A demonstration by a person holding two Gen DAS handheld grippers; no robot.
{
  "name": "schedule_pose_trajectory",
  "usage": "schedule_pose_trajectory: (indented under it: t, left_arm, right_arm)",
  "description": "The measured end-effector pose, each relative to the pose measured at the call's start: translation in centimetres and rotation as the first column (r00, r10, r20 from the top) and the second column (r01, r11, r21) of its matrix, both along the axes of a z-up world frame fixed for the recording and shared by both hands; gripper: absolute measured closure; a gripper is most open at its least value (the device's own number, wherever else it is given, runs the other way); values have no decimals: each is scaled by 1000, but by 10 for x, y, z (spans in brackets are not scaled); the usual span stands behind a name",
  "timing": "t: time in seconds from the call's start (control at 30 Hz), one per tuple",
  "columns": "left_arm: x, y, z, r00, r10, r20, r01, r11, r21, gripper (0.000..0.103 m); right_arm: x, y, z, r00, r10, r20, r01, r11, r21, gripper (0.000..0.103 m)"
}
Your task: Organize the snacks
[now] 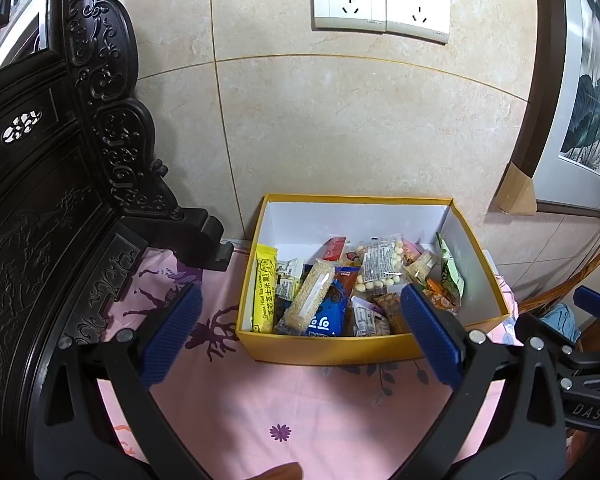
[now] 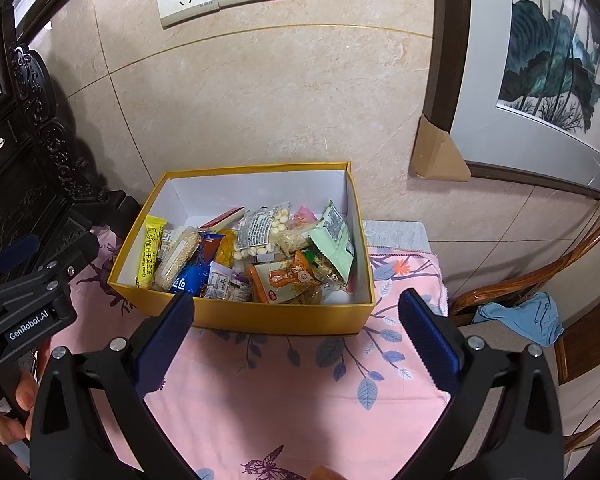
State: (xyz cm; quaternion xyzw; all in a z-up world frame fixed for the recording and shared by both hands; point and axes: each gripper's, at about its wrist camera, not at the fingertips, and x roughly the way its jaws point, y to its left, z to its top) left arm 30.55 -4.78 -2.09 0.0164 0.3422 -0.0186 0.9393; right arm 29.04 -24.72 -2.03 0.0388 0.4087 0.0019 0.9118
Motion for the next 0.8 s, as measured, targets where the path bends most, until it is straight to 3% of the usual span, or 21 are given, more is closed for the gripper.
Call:
schedule_pose_trajectory:
  t: [0.8]
  left_arm:
    - [3,0,-3,1000,-4,-11,4,1000,-1,2]
  right_arm:
    - [2,2,-1,1000,6,0,-6,1000,-4,1]
